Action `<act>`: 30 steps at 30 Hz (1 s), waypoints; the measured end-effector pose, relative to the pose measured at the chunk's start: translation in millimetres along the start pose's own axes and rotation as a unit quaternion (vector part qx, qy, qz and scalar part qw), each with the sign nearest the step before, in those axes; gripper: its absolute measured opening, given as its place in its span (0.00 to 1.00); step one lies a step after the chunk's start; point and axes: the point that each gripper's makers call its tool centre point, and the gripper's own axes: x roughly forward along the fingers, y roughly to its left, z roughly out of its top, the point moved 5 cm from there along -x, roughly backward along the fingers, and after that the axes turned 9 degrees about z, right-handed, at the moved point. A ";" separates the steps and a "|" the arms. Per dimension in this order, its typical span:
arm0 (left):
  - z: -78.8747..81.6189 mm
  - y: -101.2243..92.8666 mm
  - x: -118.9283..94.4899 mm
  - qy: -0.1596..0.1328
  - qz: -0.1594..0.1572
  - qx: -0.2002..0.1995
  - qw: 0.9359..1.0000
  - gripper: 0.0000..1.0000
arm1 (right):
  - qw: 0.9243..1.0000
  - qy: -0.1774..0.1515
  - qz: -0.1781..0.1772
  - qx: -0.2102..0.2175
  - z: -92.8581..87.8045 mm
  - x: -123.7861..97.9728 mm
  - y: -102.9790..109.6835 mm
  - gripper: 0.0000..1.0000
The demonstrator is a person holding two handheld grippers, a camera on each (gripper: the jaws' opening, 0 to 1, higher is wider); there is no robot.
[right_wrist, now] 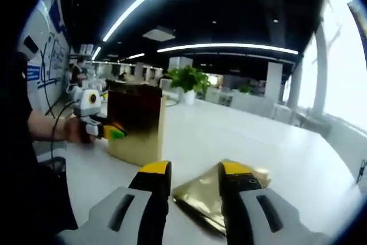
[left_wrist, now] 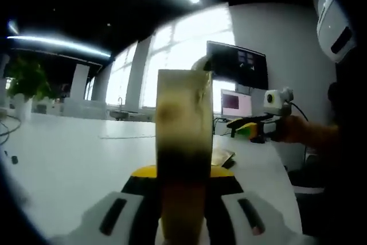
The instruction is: Extract single mask from mask box in order stack masks on table
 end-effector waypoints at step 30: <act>-3.4 -2.3 -0.8 -0.002 -0.007 0.040 0.999 0.30 | 0.991 -0.018 0.120 -0.061 76.2 23.6 19.1 0.29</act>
